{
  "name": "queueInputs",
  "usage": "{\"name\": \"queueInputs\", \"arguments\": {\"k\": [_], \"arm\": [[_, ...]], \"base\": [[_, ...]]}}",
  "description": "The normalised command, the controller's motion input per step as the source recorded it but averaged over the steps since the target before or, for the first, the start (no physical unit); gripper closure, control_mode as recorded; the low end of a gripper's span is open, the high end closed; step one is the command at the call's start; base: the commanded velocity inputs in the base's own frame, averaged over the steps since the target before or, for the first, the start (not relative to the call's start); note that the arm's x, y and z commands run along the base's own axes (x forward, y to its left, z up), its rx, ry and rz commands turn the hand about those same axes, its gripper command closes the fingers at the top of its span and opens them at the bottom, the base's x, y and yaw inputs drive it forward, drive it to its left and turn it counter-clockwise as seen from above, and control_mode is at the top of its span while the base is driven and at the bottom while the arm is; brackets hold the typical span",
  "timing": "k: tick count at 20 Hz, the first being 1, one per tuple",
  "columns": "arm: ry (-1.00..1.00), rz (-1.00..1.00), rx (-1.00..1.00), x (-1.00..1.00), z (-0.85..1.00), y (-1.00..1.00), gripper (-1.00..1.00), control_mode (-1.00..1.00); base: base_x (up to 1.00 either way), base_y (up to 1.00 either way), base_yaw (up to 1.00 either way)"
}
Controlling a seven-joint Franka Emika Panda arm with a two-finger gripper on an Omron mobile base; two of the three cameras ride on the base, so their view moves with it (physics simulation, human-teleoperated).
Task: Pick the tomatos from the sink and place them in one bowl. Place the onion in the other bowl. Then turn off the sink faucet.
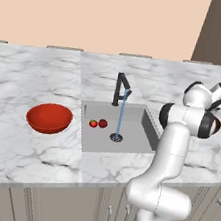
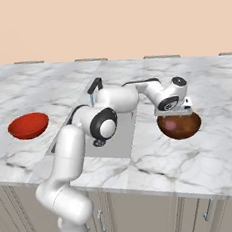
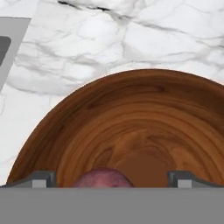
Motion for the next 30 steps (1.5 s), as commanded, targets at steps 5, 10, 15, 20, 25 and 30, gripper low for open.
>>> {"name": "queueInputs", "arguments": {"k": [5, 10, 15, 20, 25, 30], "arm": [[-0.04, 0.02, 0.0, -0.25, 0.25, 0.07, -1.0, -1.0], [-0.05, 0.0, 0.0, -0.5, 0.22, 0.41, -1.0, -1.0], [-0.09, 0.0, -0.04, -0.45, 0.2, 0.75, -1.0, -1.0], [-0.01, 0.0, -0.07, -0.38, 0.05, 0.92, -1.0, -1.0], [0.0, 0.0, -0.1, -0.27, 0.02, 0.98, -1.0, -1.0], [0.0, 0.0, -0.08, -0.26, 0.02, 0.99, -1.0, -1.0]], "base": [[0.0, 0.0, 0.0], [0.0, 0.0, 0.0], [0.0, 0.0, 0.0], [0.0, 0.0, 0.0], [0.0, 0.0, 0.0], [0.0, 0.0, 0.0]]}}
